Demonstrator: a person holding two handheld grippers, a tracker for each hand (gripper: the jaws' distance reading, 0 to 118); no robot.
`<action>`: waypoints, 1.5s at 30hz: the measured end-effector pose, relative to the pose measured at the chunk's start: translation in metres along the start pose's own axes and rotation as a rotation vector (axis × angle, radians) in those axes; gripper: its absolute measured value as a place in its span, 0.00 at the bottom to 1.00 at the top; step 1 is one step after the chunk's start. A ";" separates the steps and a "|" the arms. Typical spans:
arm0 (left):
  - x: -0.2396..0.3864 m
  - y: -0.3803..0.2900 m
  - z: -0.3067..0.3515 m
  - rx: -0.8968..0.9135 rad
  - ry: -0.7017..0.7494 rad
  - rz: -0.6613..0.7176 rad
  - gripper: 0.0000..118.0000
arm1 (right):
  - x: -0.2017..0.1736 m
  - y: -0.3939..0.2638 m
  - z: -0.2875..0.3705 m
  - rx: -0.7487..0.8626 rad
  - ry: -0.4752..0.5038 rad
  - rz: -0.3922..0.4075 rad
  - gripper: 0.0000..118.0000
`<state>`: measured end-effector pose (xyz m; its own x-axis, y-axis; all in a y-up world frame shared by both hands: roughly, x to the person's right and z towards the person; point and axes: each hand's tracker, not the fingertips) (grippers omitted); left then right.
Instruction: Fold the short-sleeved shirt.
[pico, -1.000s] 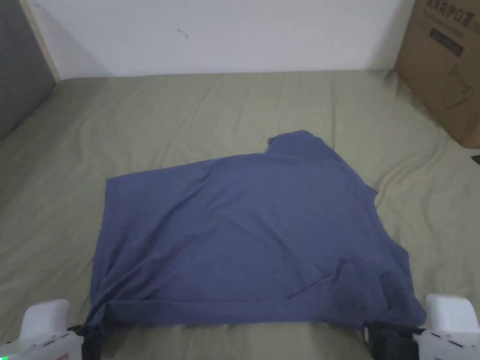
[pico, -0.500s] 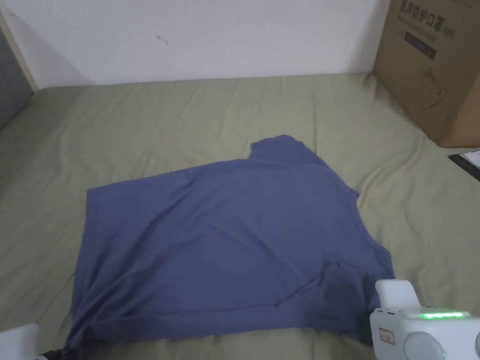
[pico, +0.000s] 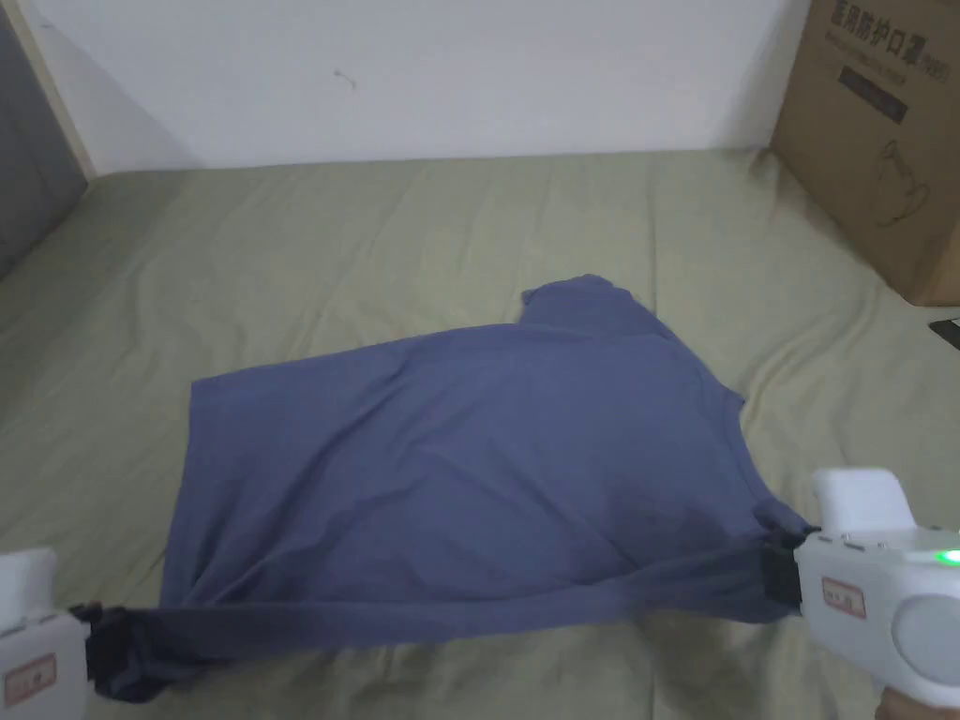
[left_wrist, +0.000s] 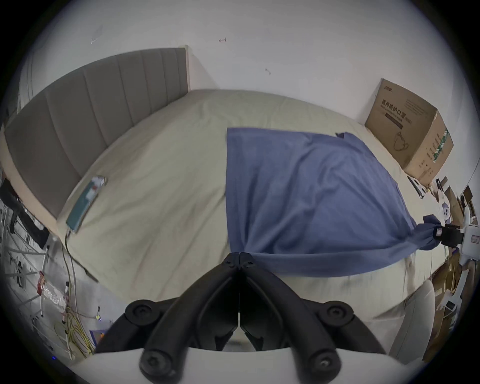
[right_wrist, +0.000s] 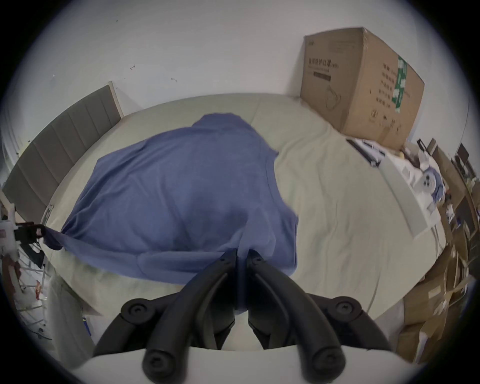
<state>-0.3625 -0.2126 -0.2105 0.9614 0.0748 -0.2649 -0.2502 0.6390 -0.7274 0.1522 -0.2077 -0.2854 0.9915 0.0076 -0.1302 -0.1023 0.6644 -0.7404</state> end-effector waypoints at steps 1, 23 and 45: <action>0.006 0.012 -0.001 0.008 0.004 -0.003 0.00 | 0.000 0.010 -0.007 0.006 -0.017 0.004 0.06; -0.001 0.070 -0.089 -0.065 -0.010 0.000 0.91 | 0.003 0.063 -0.115 -0.100 -0.049 0.056 0.71; -0.015 -0.007 -0.040 -0.011 -0.061 0.203 0.28 | -0.034 -0.047 -0.023 -0.117 0.123 -0.044 0.00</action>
<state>-0.3798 -0.2484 -0.2265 0.8960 0.2477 -0.3685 -0.4407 0.5976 -0.6699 0.1210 -0.2564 -0.2613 0.9786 -0.1158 -0.1699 -0.0745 0.5707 -0.8178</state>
